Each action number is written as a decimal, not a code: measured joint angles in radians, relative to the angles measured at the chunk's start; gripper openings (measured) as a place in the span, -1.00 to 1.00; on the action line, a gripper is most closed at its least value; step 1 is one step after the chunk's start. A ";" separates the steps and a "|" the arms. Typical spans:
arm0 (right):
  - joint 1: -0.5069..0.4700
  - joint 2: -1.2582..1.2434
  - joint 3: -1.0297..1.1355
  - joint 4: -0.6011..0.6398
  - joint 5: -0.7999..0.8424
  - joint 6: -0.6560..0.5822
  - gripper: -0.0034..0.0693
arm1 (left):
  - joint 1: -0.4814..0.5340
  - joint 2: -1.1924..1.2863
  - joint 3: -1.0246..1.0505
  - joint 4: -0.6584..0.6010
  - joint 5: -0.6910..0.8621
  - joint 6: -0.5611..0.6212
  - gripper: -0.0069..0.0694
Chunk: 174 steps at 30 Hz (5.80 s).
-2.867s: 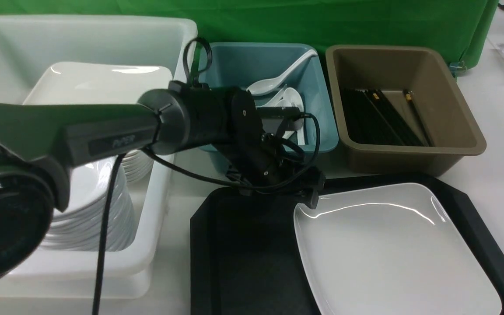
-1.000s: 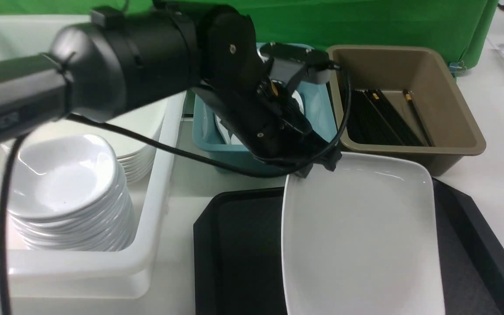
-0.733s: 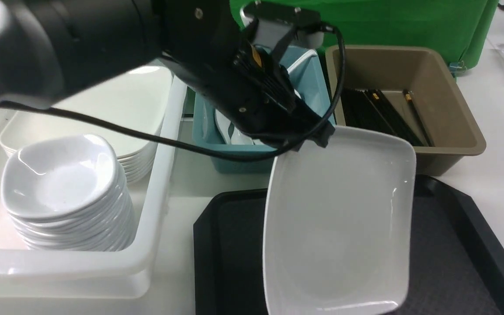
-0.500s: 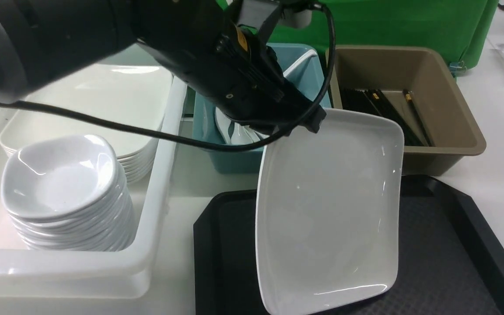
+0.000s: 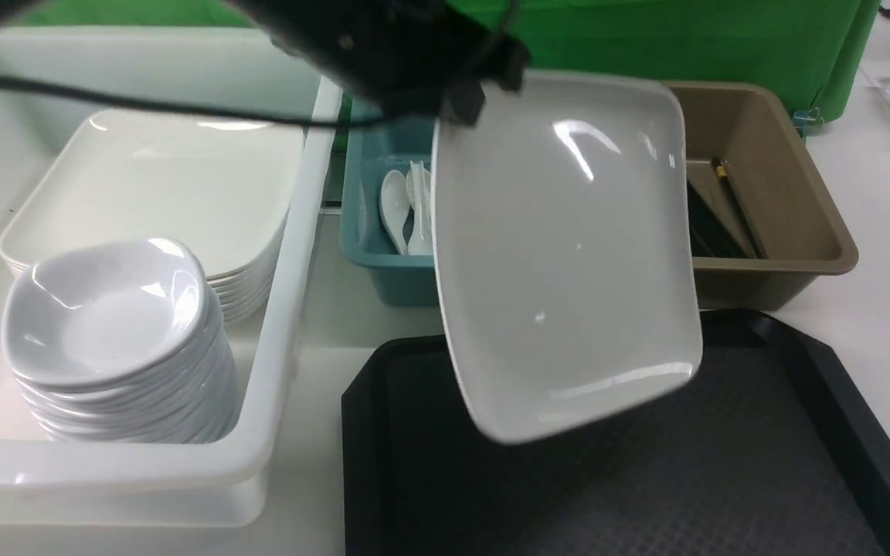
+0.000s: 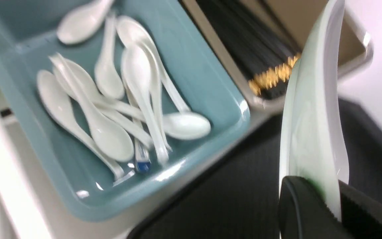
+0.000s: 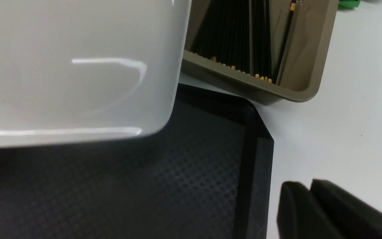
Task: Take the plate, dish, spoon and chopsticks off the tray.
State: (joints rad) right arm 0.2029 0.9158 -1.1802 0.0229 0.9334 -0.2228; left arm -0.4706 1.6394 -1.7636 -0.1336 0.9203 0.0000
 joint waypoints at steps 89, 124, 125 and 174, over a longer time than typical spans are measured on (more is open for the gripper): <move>0.000 -0.697 0.532 0.000 -1.005 0.159 -0.85 | 0.376 -0.496 0.263 -0.409 0.099 0.439 -0.82; 0.000 -0.874 0.785 0.000 -1.250 0.132 -0.25 | 0.182 -1.503 1.515 -0.312 -0.647 0.312 -0.79; 0.000 -0.874 0.785 0.000 -1.250 0.132 -0.25 | 0.182 -1.503 1.515 -0.310 -0.646 0.314 -0.79; 0.000 -0.874 0.785 0.000 -1.247 0.102 -0.24 | 0.501 -1.638 1.770 0.043 -0.695 0.074 -0.79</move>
State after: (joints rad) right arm 0.2029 0.0422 -0.3955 0.0229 -0.3140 -0.1210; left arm 0.0304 0.0012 0.0064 -0.0910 0.2253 0.0742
